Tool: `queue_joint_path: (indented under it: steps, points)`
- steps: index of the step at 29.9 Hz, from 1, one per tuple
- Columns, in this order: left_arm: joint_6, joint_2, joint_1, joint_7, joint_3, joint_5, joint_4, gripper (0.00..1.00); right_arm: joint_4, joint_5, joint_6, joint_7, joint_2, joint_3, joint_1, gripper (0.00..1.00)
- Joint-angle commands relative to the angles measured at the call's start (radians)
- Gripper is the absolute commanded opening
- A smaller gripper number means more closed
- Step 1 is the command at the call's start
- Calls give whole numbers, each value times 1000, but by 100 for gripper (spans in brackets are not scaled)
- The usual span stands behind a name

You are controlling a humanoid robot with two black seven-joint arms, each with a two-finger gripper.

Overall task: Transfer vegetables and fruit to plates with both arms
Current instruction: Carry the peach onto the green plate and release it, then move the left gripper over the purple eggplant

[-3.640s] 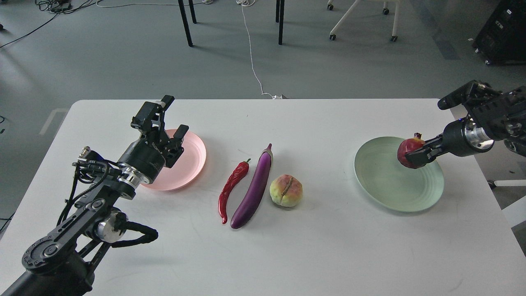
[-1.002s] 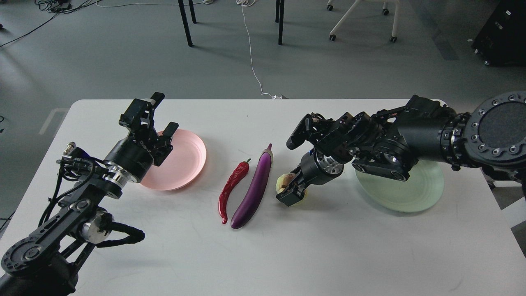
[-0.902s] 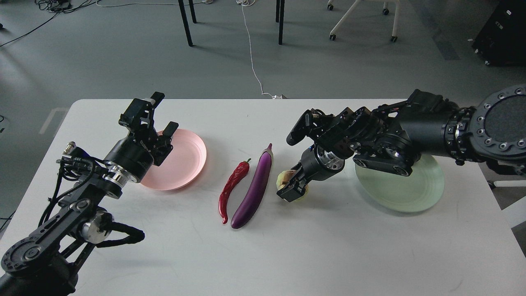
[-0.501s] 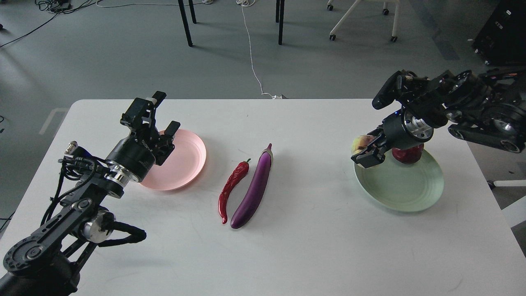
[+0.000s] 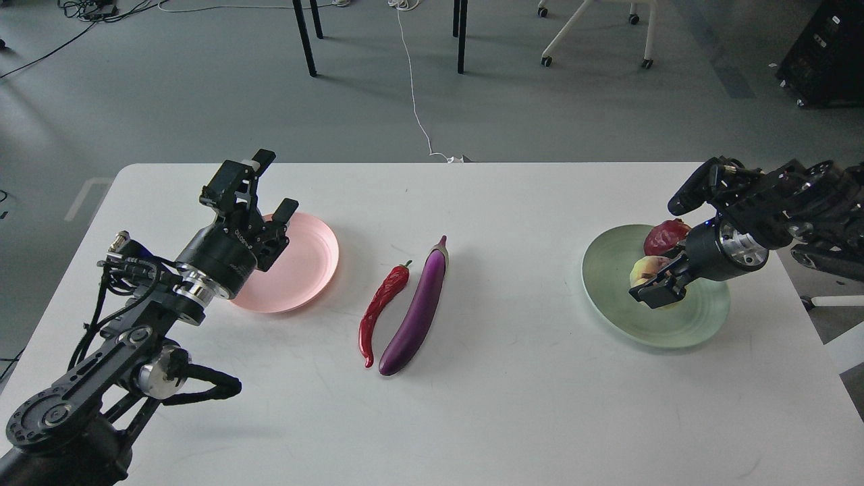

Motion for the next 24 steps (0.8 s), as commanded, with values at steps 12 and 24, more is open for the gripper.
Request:
queue_joint_path:
  steps: [12,24]
  points:
    - [-11,33,0,0,2,2,-10,98,173,462,-29,0,-251,385,-84,96]
    - [-41,45,-12,0,42,155,-65,98,191,1393,-13,0,-267,900,-585,96]
